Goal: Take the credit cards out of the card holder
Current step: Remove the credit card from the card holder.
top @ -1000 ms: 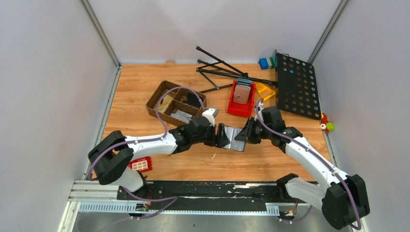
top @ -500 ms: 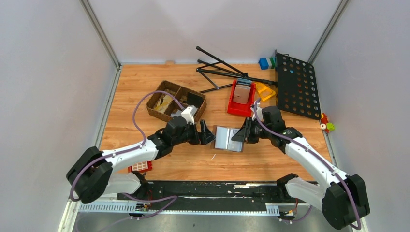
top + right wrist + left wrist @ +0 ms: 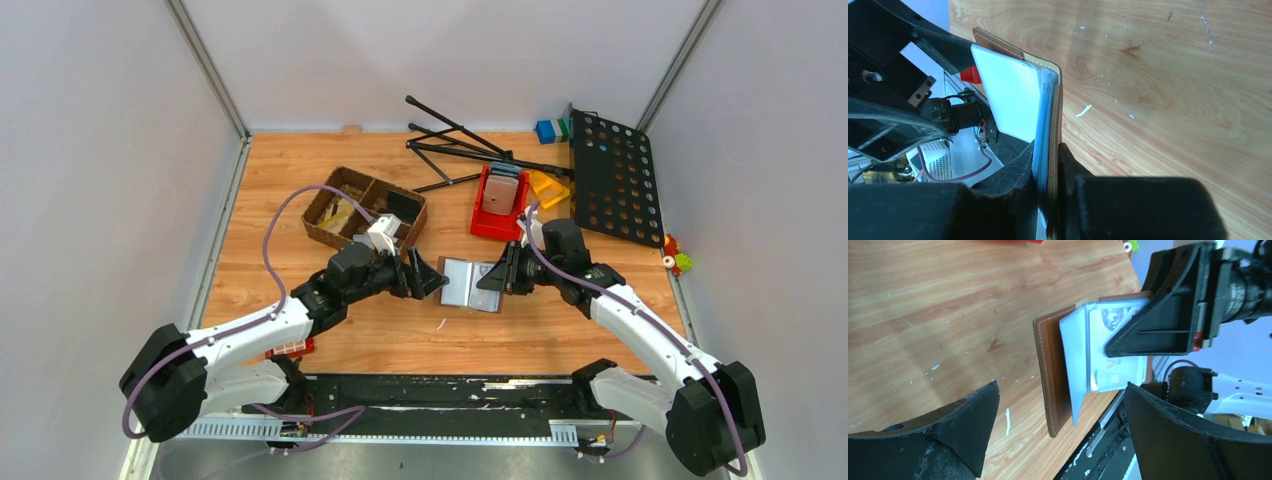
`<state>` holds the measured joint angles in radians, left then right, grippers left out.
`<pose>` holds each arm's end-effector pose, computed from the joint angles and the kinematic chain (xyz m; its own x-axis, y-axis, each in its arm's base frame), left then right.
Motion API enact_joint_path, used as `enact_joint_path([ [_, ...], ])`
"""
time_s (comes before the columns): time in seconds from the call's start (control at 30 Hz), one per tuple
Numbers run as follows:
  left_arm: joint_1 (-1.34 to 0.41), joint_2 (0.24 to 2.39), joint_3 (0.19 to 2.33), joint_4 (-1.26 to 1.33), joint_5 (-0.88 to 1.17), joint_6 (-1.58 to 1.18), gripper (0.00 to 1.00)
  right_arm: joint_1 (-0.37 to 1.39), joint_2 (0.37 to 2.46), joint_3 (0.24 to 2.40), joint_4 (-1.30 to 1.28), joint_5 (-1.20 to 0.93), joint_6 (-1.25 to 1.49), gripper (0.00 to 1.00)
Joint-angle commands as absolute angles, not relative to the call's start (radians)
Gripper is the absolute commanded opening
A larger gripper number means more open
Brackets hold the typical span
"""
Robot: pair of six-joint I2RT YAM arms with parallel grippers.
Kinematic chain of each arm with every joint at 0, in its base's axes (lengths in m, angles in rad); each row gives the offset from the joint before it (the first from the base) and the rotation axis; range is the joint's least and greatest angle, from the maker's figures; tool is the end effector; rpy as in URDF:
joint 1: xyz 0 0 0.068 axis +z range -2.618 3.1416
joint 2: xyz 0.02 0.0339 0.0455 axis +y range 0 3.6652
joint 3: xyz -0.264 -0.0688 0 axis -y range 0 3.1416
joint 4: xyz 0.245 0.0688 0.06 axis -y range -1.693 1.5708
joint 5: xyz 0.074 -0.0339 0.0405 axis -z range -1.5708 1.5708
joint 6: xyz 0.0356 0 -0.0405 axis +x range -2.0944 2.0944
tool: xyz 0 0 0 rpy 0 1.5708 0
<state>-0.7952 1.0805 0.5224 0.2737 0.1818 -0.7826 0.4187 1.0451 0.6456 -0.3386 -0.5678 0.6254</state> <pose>0.1634 -0.1758 0.2370 -0.7201 -0.2561 -0.6448 0.4456 0.5417 -0.7128 0.1873 0.1043 0.2318 -0.9118 0.1344 -0.3879 -0.2127 0.6535 0.7264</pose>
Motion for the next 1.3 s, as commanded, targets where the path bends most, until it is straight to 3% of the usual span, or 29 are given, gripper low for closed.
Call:
enact_joint_path([
  [0.0,-0.853,1.143,0.562,0.297,0.156,-0.749,1.0,0.424,1.031,0.656,-0.29,-0.563,0.617,0.06],
  [0.2,-0.953,1.252,0.724,0.103,-0.035,-0.673,1.0,0.426,1.03,0.655,-0.293,-0.559,0.611,0.09],
  [0.4,-0.951,1.365,0.772,0.084,-0.035,-0.69,1.0,0.426,1.022,0.657,-0.29,-0.579,0.614,0.1],
  [0.5,-0.919,1.389,0.755,0.117,0.041,-0.717,0.99,0.426,1.014,0.658,-0.28,-0.611,0.617,0.1],
  [0.7,-0.826,1.36,0.581,0.411,0.271,-0.818,0.87,0.425,0.998,0.631,-0.213,-0.653,0.646,0.11],
  [0.8,-0.822,1.338,0.549,0.476,0.316,-0.819,0.74,0.425,1.014,0.618,-0.163,-0.697,0.669,0.11],
  [0.97,-0.807,1.259,0.49,0.564,0.336,-0.842,0.38,0.425,1.021,0.603,-0.128,-0.721,0.685,0.16],
  [1.07,-0.802,1.216,0.466,0.59,0.335,-0.851,0.23,0.425,1.01,0.588,-0.109,-0.718,0.694,0.19],
  [1.27,-0.801,1.171,0.455,0.598,0.346,-0.875,0.09,0.425,1.026,0.582,-0.073,-0.724,0.705,0.22],
])
